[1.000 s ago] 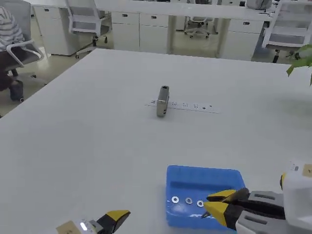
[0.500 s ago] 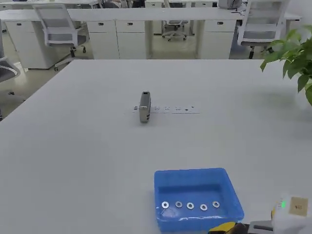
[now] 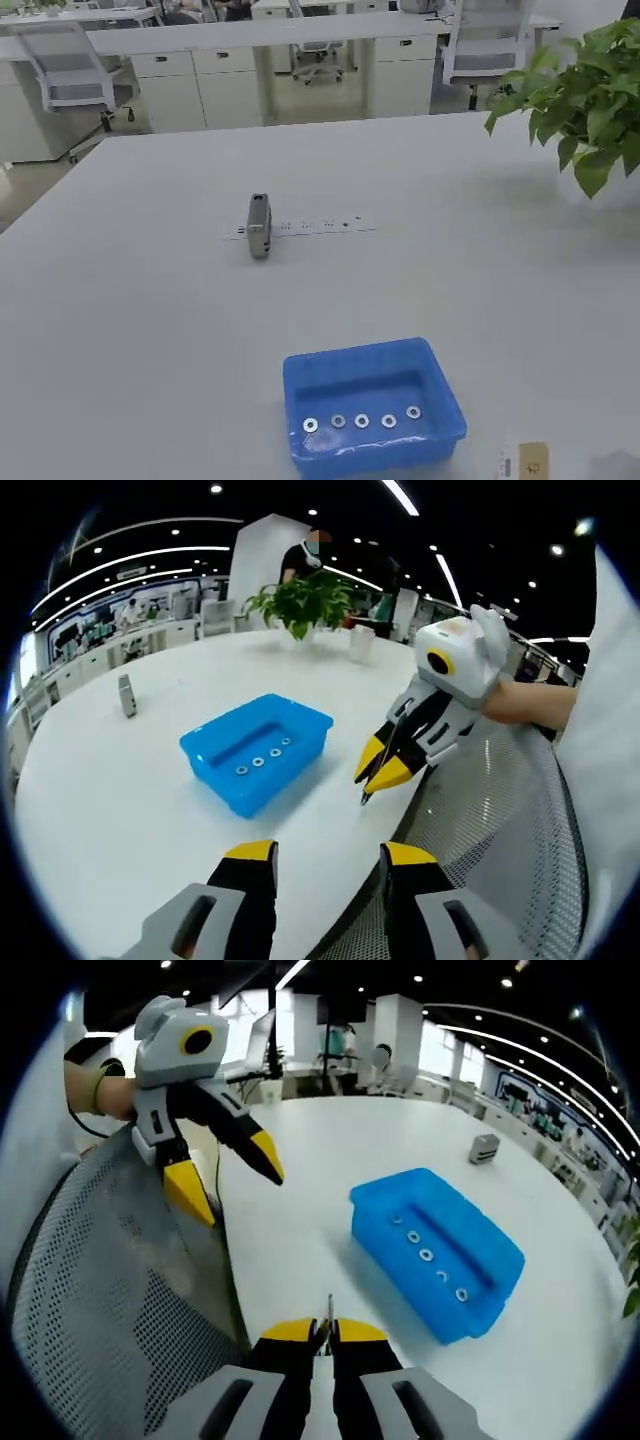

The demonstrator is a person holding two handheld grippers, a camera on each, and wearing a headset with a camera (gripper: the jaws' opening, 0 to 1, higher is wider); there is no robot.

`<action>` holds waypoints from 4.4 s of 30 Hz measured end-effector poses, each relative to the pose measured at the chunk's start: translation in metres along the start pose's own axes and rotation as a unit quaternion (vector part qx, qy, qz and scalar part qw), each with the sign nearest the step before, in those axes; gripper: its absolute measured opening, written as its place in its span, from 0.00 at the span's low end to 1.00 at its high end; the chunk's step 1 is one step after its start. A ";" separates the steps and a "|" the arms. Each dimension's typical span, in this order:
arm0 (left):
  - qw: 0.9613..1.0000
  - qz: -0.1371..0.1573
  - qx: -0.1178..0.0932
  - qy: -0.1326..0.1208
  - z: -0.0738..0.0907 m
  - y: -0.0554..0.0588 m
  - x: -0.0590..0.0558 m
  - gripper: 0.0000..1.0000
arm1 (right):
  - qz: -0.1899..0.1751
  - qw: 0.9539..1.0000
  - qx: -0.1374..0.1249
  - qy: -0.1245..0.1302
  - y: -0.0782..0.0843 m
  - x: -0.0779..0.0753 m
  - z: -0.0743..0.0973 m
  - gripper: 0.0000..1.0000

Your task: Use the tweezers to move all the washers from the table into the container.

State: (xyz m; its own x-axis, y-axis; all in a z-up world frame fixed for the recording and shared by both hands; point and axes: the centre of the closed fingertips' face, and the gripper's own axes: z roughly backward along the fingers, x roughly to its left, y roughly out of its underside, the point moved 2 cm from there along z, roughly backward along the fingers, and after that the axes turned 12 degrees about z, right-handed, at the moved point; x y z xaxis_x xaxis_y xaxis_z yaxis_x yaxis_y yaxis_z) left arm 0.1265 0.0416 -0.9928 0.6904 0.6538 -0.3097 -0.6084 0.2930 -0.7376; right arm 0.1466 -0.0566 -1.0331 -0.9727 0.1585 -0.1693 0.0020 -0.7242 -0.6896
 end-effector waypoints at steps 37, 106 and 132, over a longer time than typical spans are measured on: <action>0.956 -0.233 0.122 0.130 -0.037 -0.052 -0.033 0.00 | -0.027 0.997 -0.065 -0.028 -0.013 0.002 -0.013 0.07; 0.997 -0.055 0.044 -0.030 -0.031 -0.009 0.021 0.27 | -0.172 0.926 -0.079 0.326 0.042 -0.072 0.143 0.42; 0.894 0.062 -0.404 -0.182 0.079 -0.086 0.043 0.99 | -0.145 0.816 -0.288 0.479 -0.002 -0.096 0.212 0.99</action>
State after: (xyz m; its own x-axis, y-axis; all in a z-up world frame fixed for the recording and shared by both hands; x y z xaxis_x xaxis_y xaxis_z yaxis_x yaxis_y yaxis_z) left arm 0.1774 0.0996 -0.8951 0.3740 0.8737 -0.3112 -0.0879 -0.3006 -0.9497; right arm 0.1904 -0.2122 -0.8663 -0.3243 0.9193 -0.2231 0.1821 -0.1708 -0.9683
